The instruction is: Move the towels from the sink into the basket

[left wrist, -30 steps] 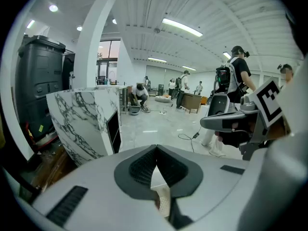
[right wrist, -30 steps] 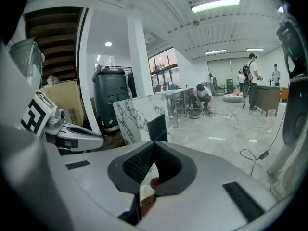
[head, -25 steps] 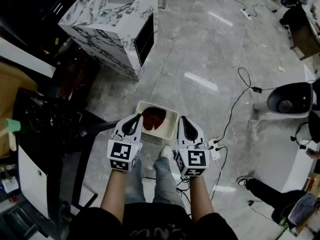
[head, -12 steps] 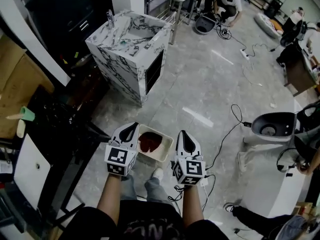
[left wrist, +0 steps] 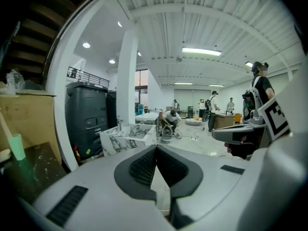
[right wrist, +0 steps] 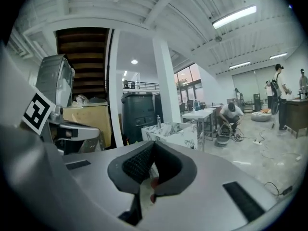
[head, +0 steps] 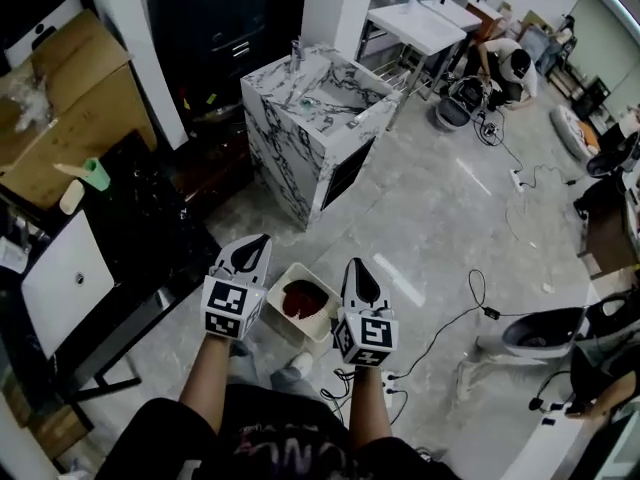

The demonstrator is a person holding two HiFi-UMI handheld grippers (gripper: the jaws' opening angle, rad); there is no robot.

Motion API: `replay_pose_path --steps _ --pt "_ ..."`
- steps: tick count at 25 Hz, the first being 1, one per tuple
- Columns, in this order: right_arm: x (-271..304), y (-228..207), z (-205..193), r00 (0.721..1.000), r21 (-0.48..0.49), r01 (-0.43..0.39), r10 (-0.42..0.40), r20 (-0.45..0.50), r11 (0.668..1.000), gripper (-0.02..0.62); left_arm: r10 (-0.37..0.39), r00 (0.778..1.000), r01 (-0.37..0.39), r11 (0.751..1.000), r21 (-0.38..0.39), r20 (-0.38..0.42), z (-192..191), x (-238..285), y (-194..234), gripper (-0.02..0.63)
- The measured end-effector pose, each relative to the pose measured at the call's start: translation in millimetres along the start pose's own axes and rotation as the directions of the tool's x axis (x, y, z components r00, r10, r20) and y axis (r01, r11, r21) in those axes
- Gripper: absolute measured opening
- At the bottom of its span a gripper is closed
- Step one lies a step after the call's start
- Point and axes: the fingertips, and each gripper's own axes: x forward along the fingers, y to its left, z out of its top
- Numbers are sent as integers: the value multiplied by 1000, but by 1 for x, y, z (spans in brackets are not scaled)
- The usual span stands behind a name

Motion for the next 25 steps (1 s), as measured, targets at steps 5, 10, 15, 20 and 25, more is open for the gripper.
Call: replay_pose_path --steps 5,10,15,20,25 --pt "23 57 15 990 -51 -144 144 -1 988 15 153 988 -152 988 -25 27 4 -44 52 15" --pt "42 136 28 946 -107 -323 324 -14 940 15 332 942 -329 941 -73 37 -1 -106 108 15" --pt "47 205 33 890 -167 -451 455 -12 877 15 475 879 -469 877 -104 36 -10 -171 149 17" --pt "41 265 37 837 -199 -540 547 -20 818 15 568 822 -559 818 -135 37 -19 -230 175 17" --pt "37 297 38 809 -214 -578 587 -25 788 15 600 798 -589 795 -143 50 -21 -260 185 17"
